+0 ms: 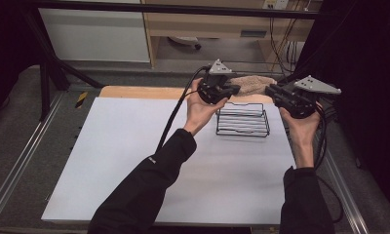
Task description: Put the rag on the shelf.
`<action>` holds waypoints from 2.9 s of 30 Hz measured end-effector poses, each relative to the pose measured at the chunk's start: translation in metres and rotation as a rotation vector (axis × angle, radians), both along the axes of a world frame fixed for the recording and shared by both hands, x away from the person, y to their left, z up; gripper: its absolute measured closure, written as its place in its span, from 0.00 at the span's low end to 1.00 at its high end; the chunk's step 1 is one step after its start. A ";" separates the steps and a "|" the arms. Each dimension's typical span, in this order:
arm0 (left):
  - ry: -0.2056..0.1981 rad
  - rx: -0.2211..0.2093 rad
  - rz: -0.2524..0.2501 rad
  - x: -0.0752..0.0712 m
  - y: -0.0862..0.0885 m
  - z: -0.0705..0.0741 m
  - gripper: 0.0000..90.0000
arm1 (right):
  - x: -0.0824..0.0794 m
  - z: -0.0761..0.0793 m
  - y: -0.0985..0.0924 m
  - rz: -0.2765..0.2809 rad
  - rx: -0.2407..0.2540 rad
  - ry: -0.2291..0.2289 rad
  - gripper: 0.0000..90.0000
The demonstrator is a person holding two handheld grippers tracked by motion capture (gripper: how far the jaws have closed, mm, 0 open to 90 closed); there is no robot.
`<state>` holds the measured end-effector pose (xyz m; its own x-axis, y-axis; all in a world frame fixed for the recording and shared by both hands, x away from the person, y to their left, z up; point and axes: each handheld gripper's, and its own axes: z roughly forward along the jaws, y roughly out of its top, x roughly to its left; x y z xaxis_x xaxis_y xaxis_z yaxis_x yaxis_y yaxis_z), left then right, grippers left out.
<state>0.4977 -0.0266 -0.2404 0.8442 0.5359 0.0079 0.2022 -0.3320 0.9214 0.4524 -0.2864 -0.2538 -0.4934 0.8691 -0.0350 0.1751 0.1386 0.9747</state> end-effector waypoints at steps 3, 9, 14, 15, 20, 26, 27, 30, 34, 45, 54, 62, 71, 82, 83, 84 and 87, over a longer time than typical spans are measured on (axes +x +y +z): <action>-0.001 0.024 0.004 0.001 -0.002 -0.004 1.00 | -0.003 0.004 -0.002 0.003 0.026 -0.003 0.78; -0.011 0.078 0.021 0.003 -0.007 -0.014 1.00 | -0.005 0.007 -0.001 0.022 0.054 0.004 0.81; -0.006 0.078 0.026 0.005 -0.008 -0.018 1.00 | -0.002 -0.001 -0.001 0.016 0.041 0.082 0.96; -0.009 0.081 0.026 0.005 -0.008 -0.018 1.00 | -0.001 -0.005 -0.002 0.012 0.042 0.095 0.98; -0.007 0.083 0.030 0.006 -0.008 -0.019 0.99 | 0.005 -0.019 -0.004 -0.025 0.029 0.124 0.99; 0.000 0.074 0.025 0.002 -0.003 -0.018 0.93 | 0.001 -0.018 -0.006 -0.015 0.041 0.109 0.91; -0.002 0.072 0.027 0.001 -0.002 -0.018 0.91 | 0.000 -0.016 -0.005 -0.010 0.049 0.105 0.89; -0.001 0.067 0.022 -0.003 0.002 -0.016 0.85 | -0.004 -0.013 -0.002 0.004 0.053 0.102 0.81; 0.014 0.081 0.023 -0.008 0.010 -0.017 0.75 | -0.009 -0.012 0.004 0.013 0.051 0.101 0.68; 0.038 0.100 0.054 -0.020 0.041 -0.027 0.47 | -0.020 -0.019 0.011 0.006 0.067 0.131 0.29; 0.081 0.102 0.073 -0.033 0.071 -0.046 0.28 | -0.030 -0.031 0.019 0.035 0.075 0.166 0.12; 0.103 0.104 0.104 -0.051 0.104 -0.063 0.15 | -0.040 -0.043 0.029 0.065 0.059 0.190 0.05; 0.128 0.111 0.141 -0.072 0.145 -0.085 0.07 | -0.050 -0.064 0.044 0.097 0.036 0.242 0.01; 0.165 0.108 0.222 -0.095 0.196 -0.125 0.07 | -0.061 -0.088 0.058 0.138 -0.007 0.263 0.01; 0.167 0.106 0.227 -0.098 0.200 -0.128 0.07 | -0.062 -0.092 0.059 0.139 -0.011 0.265 0.01; 0.167 0.103 0.232 -0.100 0.204 -0.131 0.07 | -0.063 -0.095 0.060 0.143 -0.010 0.272 0.01; 0.172 0.095 0.244 -0.108 0.217 -0.141 0.08 | -0.066 -0.106 0.061 0.152 -0.013 0.296 0.01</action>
